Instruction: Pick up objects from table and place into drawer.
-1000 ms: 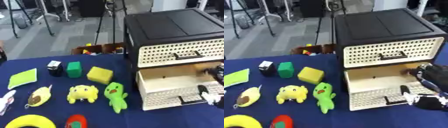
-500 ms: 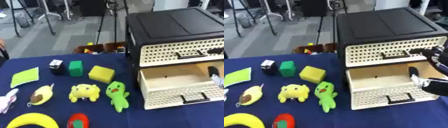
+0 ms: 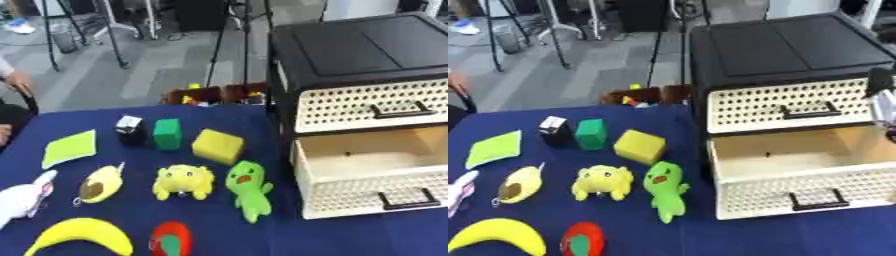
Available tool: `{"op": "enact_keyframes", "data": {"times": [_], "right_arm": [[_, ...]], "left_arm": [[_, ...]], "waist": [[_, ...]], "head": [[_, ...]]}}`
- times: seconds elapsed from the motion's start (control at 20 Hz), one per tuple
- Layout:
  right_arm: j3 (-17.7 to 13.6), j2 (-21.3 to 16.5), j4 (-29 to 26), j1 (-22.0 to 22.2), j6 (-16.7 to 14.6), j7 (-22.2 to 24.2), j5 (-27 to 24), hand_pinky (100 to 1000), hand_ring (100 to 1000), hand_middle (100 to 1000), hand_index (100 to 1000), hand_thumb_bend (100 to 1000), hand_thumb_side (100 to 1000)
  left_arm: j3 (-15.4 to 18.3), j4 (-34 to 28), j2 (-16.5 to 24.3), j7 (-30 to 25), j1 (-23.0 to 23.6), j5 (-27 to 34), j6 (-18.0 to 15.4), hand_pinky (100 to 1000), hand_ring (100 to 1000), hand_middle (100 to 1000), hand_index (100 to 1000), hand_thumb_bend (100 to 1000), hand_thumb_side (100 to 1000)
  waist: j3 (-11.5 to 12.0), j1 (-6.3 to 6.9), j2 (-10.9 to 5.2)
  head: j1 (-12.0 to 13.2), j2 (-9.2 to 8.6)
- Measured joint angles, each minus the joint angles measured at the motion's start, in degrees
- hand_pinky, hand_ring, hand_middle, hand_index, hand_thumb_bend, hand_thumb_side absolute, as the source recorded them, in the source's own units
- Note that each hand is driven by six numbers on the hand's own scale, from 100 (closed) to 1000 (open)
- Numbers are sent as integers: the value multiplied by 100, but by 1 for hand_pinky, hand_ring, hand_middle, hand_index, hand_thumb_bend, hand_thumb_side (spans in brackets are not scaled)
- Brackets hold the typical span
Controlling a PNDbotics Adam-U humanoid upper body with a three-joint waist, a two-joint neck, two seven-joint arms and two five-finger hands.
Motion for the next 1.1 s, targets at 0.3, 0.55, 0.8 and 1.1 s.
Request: {"op": "enact_keyframes", "data": {"times": [0.3, 0.55, 0.8, 1.1], "right_arm": [[62, 6, -8, -240, -194, -1373, -446, 420, 548, 548, 804, 100, 806], [106, 26, -8, -320, -224, -1687, -644, 420, 540, 546, 799, 100, 808], [107, 27, -8, -338, -219, -1709, -676, 420, 540, 546, 797, 100, 810], [170, 27, -9, -408, -213, -1713, -726, 415, 530, 535, 790, 100, 827]], "left_arm": [[-187, 0, 680, -587, 6, -285, -109, 702, 815, 827, 897, 205, 758], [-428, -3, 1369, -1333, -20, -368, -297, 694, 799, 805, 922, 249, 728], [-646, -26, 1844, -2150, -151, -339, -531, 698, 790, 779, 927, 285, 744], [-907, 21, 2141, -2525, -102, -338, -741, 723, 765, 767, 941, 467, 729]], "waist": [[38, -1, -38], [51, -2, -75], [26, 0, -112], [-71, 82, -116]], "head": [[4, 8], [-9, 34], [-22, 52], [1, 52]]}}
